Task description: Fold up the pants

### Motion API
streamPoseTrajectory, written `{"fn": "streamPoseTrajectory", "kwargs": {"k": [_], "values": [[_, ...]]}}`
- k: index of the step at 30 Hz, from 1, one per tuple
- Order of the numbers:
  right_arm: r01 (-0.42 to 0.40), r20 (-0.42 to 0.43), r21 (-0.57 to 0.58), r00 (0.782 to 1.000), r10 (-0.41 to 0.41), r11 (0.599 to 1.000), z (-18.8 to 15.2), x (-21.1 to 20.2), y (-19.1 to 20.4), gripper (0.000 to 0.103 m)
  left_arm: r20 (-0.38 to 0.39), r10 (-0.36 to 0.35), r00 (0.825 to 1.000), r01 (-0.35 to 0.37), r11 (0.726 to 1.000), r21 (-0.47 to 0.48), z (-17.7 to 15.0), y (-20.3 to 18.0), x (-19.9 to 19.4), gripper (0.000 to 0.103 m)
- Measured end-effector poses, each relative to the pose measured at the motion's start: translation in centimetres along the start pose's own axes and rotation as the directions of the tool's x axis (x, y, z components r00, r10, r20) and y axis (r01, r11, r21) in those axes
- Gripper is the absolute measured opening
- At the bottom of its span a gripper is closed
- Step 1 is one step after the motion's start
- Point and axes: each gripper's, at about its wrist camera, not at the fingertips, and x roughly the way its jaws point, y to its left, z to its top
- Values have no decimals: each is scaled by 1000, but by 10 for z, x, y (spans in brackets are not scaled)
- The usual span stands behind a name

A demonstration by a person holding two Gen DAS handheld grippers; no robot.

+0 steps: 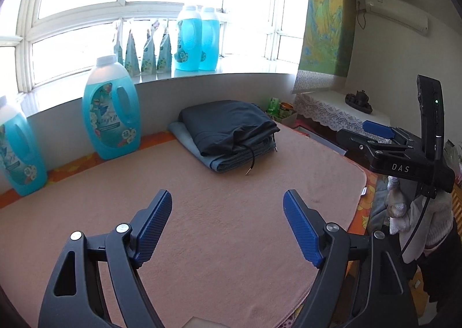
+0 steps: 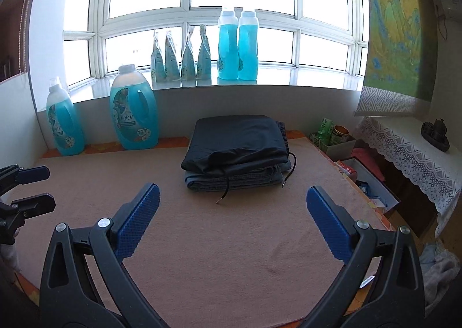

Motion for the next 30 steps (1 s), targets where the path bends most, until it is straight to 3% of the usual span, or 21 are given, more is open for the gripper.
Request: {"fn": "streamPoseTrajectory", "kwargs": {"k": [10,30], "values": [[19,12,23,1000,-19,1000,-36,-34,20,103,22,195,981,-193,979,-65,-52,1,-40,82],[24,32,23,999,-24,999,-40,-52,26,103,39,210,977,-205,972,-116,-63,-6,-62,82]]}}
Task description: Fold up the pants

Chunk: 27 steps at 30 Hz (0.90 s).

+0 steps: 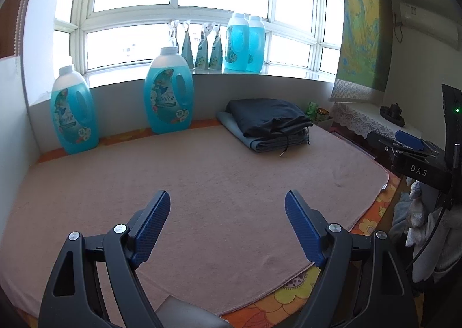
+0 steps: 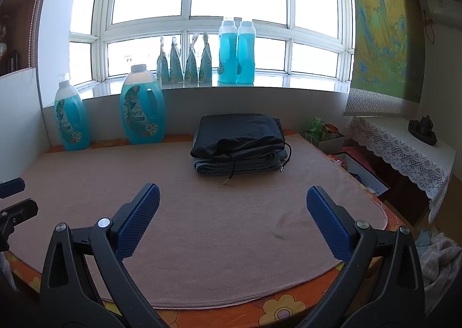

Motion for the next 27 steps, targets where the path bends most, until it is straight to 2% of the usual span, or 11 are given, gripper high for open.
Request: {"fn": "streamPoseTrajectory", "kwargs": {"k": [27], "values": [[-12,-4,-23,1000,12,1000,-4,1,13,103,-2,18,1000,-18,1000,-25,-9,10,-4,82]]}}
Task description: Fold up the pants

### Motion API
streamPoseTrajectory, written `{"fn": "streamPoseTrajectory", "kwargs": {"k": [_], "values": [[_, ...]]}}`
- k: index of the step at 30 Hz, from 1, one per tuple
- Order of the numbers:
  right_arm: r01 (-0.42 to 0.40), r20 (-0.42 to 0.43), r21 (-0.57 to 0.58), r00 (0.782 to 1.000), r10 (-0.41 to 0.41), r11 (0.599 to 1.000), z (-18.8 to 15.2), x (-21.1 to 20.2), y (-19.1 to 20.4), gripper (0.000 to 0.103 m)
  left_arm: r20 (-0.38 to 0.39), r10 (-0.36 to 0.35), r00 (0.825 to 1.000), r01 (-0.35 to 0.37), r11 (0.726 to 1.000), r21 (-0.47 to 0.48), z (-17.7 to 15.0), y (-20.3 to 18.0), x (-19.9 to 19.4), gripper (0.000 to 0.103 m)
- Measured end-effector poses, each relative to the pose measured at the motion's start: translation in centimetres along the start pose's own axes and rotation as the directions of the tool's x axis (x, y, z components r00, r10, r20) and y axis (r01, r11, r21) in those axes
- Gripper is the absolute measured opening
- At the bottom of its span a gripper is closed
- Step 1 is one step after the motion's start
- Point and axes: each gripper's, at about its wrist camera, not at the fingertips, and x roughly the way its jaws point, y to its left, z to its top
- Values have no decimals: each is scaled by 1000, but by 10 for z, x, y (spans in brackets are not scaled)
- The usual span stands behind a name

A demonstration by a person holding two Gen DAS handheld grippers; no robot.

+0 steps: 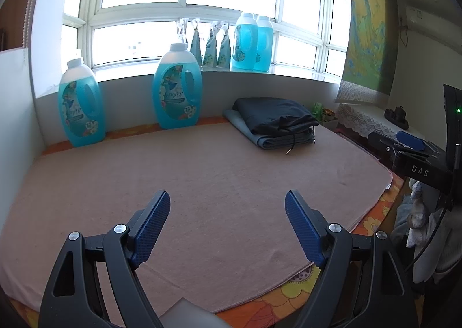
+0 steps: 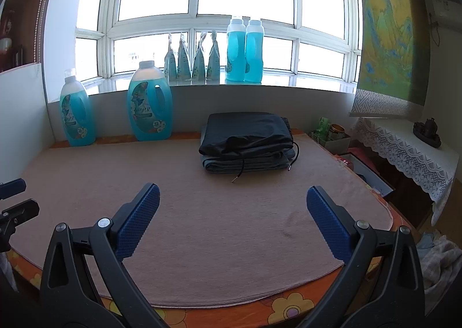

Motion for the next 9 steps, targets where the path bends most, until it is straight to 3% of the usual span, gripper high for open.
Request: {"fn": "streamPoseTrajectory", "kwargs": {"k": [9], "values": [[2,-7,1,1000,-2,1000,-5,4,2,103,-8,-8,1000,8,1000,0,-2,3,3,82]]}}
